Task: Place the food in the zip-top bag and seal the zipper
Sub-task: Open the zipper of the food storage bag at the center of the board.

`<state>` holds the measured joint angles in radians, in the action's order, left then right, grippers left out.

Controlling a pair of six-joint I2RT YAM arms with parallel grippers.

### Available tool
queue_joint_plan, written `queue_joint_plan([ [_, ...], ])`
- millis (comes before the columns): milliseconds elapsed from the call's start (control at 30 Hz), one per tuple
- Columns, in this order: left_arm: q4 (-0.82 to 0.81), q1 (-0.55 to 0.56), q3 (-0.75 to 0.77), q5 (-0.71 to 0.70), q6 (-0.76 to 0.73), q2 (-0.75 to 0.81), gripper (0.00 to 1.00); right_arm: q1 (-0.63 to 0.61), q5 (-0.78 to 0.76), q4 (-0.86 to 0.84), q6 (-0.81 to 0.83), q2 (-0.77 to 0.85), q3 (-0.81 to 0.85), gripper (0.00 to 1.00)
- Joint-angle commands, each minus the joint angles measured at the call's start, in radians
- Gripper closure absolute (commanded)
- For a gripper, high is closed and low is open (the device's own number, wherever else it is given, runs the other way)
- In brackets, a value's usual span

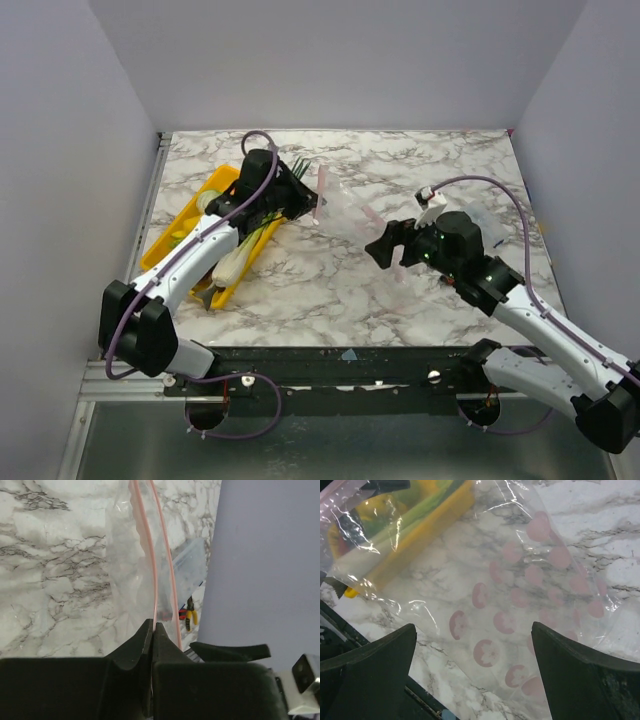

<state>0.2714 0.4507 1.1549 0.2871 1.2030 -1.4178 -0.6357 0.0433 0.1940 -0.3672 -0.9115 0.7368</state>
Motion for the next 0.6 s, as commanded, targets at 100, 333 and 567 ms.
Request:
queue_joint_plan([
  [100, 0.047, 0.15, 0.019, -0.217, -0.359, 0.063, 1.0, -0.002, 0.047, 0.187, -0.153, -0.041, 0.189, 0.0],
  [333, 0.002, 0.247, -0.006, -0.328, -0.413, 0.149, 1.0, -0.001, -0.082, 0.244, -0.239, -0.095, 0.35, 0.0],
  [567, -0.036, 0.31, -0.023, -0.429, -0.443, 0.207, 1.0, -0.02, -0.231, 0.465, -0.29, -0.331, 0.647, 0.0],
])
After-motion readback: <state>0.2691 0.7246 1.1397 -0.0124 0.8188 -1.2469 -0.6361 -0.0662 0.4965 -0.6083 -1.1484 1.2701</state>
